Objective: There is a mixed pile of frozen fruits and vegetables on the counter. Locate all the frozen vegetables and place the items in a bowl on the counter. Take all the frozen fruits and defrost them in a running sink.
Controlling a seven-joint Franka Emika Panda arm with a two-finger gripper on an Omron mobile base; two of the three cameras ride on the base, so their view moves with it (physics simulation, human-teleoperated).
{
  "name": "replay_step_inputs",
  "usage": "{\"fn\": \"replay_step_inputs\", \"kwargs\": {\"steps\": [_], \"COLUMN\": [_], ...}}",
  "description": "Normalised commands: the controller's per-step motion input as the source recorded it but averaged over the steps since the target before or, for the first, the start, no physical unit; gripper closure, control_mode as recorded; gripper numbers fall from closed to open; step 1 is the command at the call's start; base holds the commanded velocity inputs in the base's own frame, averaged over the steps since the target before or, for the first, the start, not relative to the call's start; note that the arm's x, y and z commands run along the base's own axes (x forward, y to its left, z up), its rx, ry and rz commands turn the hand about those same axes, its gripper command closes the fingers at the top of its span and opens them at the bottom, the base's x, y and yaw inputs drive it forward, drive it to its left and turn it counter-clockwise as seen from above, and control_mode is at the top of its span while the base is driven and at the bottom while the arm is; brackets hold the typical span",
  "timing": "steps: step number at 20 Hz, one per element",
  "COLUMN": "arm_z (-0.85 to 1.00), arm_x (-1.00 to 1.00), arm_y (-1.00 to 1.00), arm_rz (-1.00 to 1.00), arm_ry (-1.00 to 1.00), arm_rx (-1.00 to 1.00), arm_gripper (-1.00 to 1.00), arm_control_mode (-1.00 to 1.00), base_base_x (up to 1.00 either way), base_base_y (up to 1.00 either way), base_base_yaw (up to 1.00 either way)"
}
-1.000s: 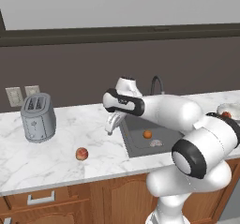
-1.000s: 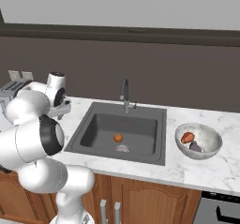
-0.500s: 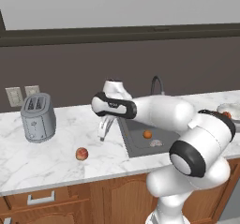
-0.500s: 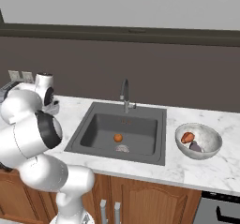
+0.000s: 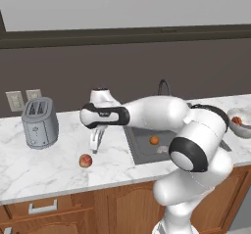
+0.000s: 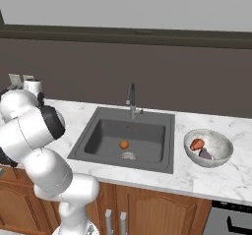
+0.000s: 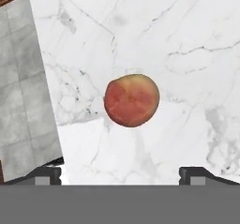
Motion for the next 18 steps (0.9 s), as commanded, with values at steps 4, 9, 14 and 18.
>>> {"fn": "replay_step_inputs", "kwargs": {"steps": [4,9,14,18], "arm_z": [-0.29,-0.26,-0.25,-0.23], "arm_x": [0.02,0.02,0.21,-0.03], "arm_y": [0.46,0.37,0.09,0.02], "arm_rz": [0.1,0.09,0.04,0.0], "arm_ry": [0.0,0.02,0.04,0.05], "arm_rx": [-0.07,-0.04,-0.04,-0.01], "arm_gripper": [-1.0,-1.0,-1.0,-1.0], "arm_control_mode": [-1.0,-1.0,-1.0,-1.0], "base_base_x": [0.0,0.0,0.0,0.0], "base_base_y": [0.0,0.0,0.0,0.0], "base_base_yaw": [0.0,0.0,0.0,0.0]}}
